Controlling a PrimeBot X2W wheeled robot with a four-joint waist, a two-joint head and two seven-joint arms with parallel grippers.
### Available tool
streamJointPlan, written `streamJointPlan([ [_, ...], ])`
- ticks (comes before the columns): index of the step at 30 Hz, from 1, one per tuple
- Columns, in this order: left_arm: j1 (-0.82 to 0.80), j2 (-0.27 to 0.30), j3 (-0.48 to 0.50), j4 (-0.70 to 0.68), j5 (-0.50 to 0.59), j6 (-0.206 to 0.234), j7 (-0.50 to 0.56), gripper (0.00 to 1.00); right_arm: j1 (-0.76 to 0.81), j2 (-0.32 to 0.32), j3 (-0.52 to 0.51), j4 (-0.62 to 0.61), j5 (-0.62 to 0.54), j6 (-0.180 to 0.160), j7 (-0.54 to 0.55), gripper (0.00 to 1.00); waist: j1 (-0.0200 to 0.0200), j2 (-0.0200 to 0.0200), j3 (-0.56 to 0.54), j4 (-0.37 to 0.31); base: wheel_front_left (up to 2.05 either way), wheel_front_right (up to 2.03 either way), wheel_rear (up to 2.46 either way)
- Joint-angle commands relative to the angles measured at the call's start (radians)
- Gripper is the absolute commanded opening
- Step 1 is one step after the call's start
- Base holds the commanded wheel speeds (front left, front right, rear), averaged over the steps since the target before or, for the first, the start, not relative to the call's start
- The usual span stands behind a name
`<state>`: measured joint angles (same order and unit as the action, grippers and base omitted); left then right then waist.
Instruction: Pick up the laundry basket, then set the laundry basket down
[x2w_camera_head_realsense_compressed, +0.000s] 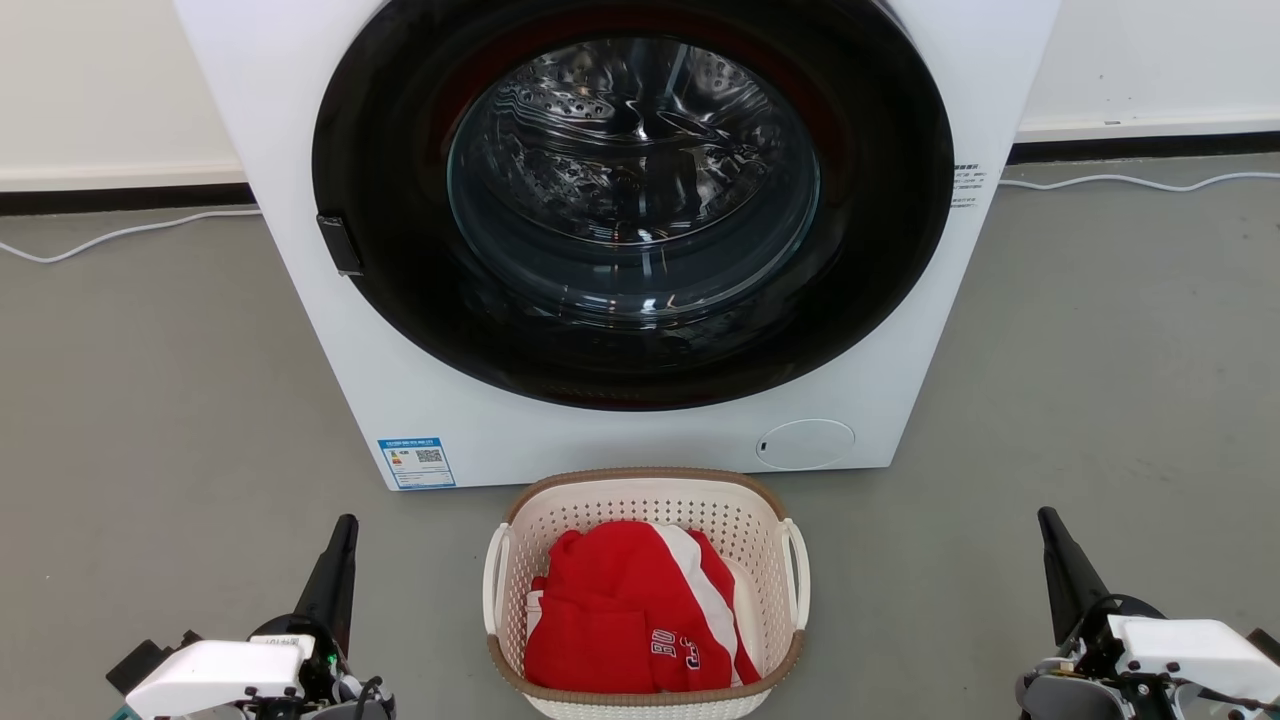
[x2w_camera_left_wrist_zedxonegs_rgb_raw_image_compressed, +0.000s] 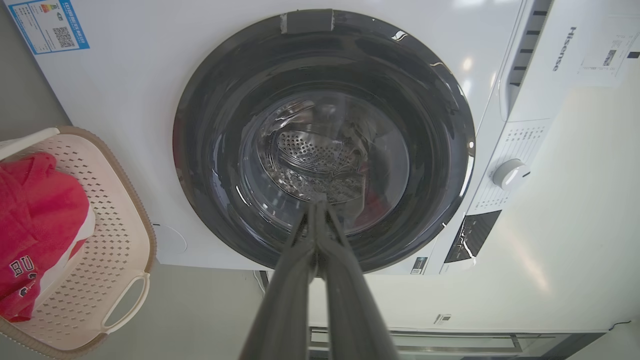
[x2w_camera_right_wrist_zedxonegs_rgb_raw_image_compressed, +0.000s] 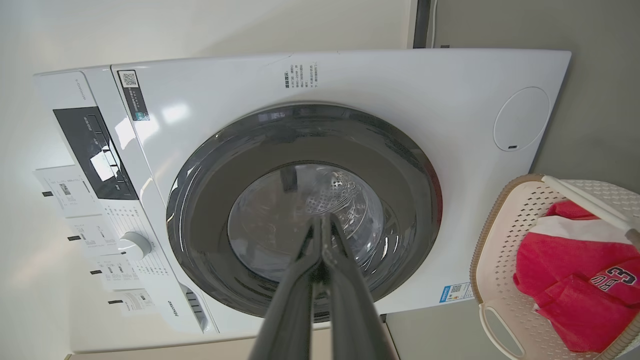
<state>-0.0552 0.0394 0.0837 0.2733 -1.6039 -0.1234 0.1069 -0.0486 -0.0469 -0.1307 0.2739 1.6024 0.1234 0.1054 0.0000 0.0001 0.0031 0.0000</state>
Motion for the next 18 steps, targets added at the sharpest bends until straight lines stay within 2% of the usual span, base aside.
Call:
streamJointPlan([
  [1,-0.053,0.011,0.03,-0.029,-0.005,-0.007,0.006,0.0,-0.059,-0.003,0.017,-0.029,0.007,0.007,0.007,0.0,0.0,-0.0001,0.0,0.0,0.0,0.0,0.0],
  [18,-0.053,0.011,0.03,-0.029,-0.005,-0.007,0.006,0.0,-0.059,-0.003,0.017,-0.029,0.007,0.007,0.007,0.0,0.0,-0.0001,0.0,0.0,0.0,0.0,0.0],
])
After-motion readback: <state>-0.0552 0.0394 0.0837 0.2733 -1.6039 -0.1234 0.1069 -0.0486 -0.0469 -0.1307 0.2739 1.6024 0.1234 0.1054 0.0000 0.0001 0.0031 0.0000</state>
